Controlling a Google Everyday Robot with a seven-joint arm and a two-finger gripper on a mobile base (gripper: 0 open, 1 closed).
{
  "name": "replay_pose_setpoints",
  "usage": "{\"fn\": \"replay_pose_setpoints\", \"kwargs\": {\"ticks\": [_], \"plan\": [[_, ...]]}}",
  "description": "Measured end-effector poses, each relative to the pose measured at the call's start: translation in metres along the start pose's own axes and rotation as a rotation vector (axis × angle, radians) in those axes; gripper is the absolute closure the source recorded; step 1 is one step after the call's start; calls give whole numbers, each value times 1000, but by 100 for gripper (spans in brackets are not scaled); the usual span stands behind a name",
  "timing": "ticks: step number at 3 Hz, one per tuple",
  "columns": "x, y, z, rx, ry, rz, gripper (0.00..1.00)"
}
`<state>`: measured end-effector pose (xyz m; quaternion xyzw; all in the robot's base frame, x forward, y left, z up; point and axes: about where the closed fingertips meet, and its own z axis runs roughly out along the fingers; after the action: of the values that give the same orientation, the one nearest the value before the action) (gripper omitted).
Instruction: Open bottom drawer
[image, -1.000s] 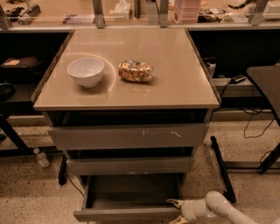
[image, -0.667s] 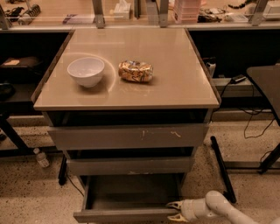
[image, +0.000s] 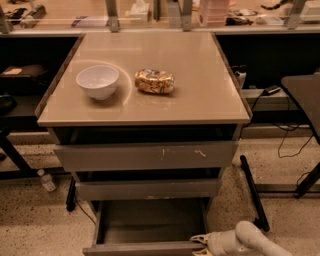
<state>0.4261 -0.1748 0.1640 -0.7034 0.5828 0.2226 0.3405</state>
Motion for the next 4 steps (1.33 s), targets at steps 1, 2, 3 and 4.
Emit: {"fn": "replay_pose_setpoints", "kwargs": {"ticks": [1, 2, 3, 4], "plan": [[-2, 1, 0, 0, 0, 0, 100], [0, 10, -1, -1, 1, 0, 100], [-3, 11, 0, -1, 1, 0, 100], [-3, 11, 0, -1, 1, 0, 99]]}}
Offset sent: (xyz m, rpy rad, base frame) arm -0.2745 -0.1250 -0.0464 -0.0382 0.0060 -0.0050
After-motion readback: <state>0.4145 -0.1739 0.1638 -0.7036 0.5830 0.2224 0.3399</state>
